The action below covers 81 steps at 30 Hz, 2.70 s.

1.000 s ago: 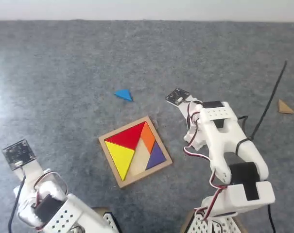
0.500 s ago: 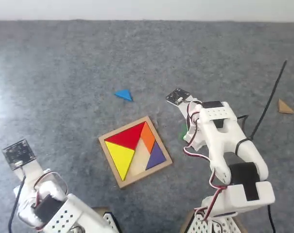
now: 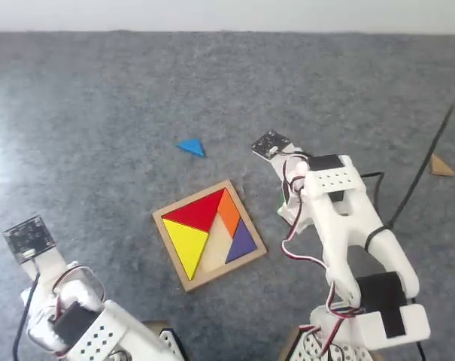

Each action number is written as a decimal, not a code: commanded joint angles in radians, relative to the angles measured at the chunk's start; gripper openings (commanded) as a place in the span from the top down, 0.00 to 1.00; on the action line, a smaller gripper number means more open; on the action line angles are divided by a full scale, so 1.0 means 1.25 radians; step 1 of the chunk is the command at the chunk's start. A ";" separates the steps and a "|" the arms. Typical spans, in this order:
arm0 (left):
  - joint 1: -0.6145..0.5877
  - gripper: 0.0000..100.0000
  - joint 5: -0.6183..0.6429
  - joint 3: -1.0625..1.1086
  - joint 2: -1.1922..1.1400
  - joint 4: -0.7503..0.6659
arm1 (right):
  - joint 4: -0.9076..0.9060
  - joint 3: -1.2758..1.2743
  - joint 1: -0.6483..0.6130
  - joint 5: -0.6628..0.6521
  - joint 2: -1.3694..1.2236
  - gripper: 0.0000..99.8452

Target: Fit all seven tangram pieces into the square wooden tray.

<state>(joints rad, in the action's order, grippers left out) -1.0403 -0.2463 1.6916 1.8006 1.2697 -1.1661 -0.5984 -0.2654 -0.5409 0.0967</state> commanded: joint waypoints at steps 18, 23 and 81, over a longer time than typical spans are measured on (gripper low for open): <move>-0.004 0.98 -0.005 -0.017 0.015 0.000 | -0.010 0.257 0.230 -0.215 -0.060 0.74; -0.004 0.98 -0.004 -0.017 0.015 0.000 | -0.012 0.430 0.447 -0.314 -0.184 0.74; -0.004 0.99 -0.004 -0.017 0.015 0.000 | -0.386 1.661 0.596 -0.723 -1.220 0.85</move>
<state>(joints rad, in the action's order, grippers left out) -1.0403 -0.2463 1.6916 1.8006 1.2697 -1.6464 1.5313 0.5232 -1.4308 -1.4085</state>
